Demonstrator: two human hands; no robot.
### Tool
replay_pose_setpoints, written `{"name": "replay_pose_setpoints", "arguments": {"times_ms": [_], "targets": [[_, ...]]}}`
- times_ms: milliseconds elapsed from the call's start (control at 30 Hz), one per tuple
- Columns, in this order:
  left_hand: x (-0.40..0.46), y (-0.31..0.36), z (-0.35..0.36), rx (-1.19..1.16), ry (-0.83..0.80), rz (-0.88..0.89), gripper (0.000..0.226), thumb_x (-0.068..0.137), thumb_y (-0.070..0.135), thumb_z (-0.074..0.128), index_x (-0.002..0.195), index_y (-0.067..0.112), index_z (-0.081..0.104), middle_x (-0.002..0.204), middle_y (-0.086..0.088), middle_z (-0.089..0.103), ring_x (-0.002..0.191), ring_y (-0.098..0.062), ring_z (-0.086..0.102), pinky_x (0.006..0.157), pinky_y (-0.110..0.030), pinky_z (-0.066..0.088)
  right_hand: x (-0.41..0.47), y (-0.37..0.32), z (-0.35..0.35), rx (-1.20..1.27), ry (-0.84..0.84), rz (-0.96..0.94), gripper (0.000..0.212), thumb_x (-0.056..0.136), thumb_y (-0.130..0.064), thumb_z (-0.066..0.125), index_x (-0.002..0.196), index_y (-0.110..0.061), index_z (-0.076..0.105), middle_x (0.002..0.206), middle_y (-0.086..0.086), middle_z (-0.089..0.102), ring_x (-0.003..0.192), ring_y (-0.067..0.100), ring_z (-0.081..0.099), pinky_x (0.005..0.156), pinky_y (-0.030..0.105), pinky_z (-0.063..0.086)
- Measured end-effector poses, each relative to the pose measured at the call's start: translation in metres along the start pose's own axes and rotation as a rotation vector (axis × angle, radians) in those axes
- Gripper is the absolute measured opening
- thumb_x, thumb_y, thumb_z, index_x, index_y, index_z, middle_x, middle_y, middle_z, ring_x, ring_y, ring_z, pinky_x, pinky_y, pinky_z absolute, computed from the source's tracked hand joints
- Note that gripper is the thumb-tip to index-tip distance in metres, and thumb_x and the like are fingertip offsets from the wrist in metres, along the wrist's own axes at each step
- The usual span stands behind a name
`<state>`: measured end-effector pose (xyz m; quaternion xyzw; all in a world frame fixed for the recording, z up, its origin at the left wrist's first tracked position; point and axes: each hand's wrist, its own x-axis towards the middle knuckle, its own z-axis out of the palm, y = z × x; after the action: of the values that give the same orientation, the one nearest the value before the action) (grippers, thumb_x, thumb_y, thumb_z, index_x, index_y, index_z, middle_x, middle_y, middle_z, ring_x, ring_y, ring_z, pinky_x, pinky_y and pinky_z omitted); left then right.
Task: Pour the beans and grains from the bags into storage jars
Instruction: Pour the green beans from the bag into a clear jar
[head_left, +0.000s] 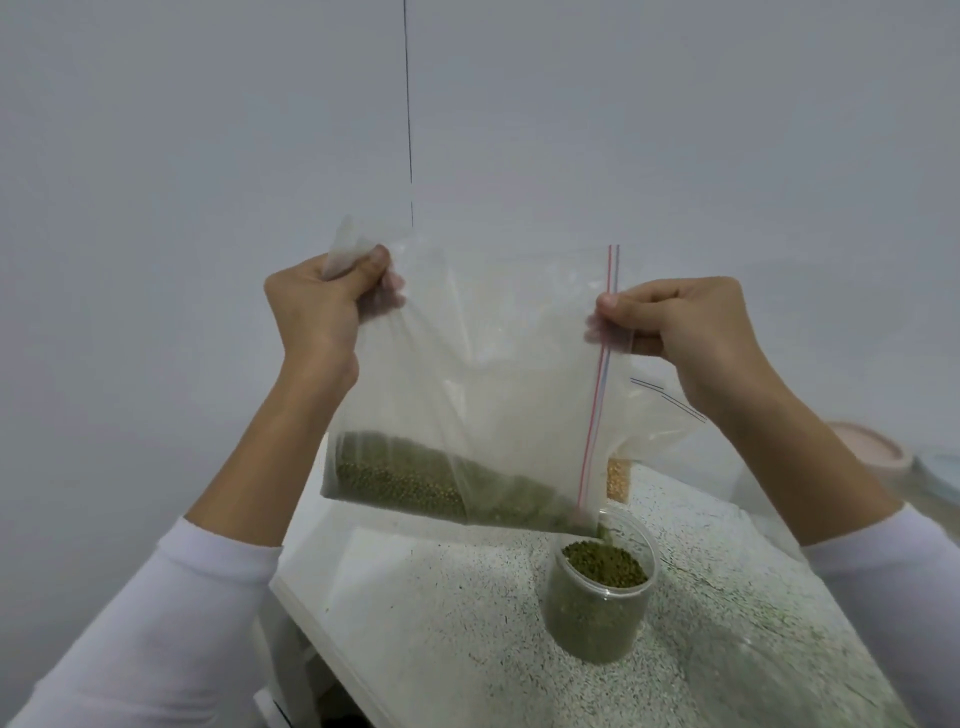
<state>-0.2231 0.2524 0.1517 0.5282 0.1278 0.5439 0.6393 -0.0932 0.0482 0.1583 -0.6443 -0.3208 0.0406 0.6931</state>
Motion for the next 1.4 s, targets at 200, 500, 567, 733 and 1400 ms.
{"name": "replay_pose_setpoints", "arguments": {"times_ms": [200, 500, 567, 733, 1400], "targets": [[-0.004, -0.004, 0.004, 0.016, -0.025, 0.001, 0.011, 0.083, -0.001, 0.068, 0.073, 0.000, 0.065, 0.050, 0.002, 0.062, 0.050, -0.012, 0.060, 0.057, -0.025, 0.055, 0.001, 0.003, 0.005, -0.053, -0.049, 0.022, 0.009, 0.077, -0.004, 0.074, 0.074, 0.004, 0.070, 0.068, 0.015, 0.070, 0.068, 0.030, 0.070, 0.079, 0.044, 0.058], [0.001, -0.010, 0.005, -0.010, 0.001, -0.009, 0.009, 0.084, 0.000, 0.068, 0.075, -0.001, 0.065, 0.051, 0.001, 0.063, 0.051, -0.012, 0.061, 0.057, -0.024, 0.055, 0.008, 0.002, 0.001, -0.051, -0.017, 0.035, 0.009, 0.077, -0.002, 0.074, 0.070, 0.001, 0.069, 0.063, 0.011, 0.070, 0.065, 0.027, 0.069, 0.080, 0.045, 0.057], [0.003, -0.011, 0.004, -0.032, 0.012, -0.017, 0.009, 0.084, 0.000, 0.067, 0.075, 0.000, 0.065, 0.051, 0.001, 0.063, 0.051, -0.012, 0.061, 0.058, -0.024, 0.055, 0.010, 0.004, -0.001, -0.043, 0.007, 0.026, 0.009, 0.078, -0.003, 0.073, 0.071, 0.002, 0.069, 0.062, 0.010, 0.070, 0.063, 0.025, 0.069, 0.079, 0.042, 0.058], [-0.001, -0.015, 0.005, -0.002, -0.025, -0.024, 0.008, 0.083, 0.000, 0.068, 0.076, -0.002, 0.066, 0.052, -0.001, 0.064, 0.052, -0.014, 0.063, 0.059, -0.025, 0.056, 0.008, 0.007, 0.001, -0.076, -0.025, 0.045, 0.008, 0.077, -0.003, 0.073, 0.073, 0.003, 0.070, 0.066, 0.014, 0.070, 0.070, 0.031, 0.069, 0.079, 0.043, 0.058], [-0.004, -0.001, -0.002, 0.013, -0.009, 0.003, 0.010, 0.084, 0.000, 0.068, 0.074, 0.000, 0.065, 0.053, -0.001, 0.066, 0.053, -0.016, 0.065, 0.066, -0.032, 0.060, -0.001, 0.004, -0.002, -0.016, -0.029, 0.029, 0.009, 0.077, -0.004, 0.073, 0.074, 0.003, 0.070, 0.069, 0.016, 0.071, 0.067, 0.029, 0.070, 0.077, 0.039, 0.059]]}}
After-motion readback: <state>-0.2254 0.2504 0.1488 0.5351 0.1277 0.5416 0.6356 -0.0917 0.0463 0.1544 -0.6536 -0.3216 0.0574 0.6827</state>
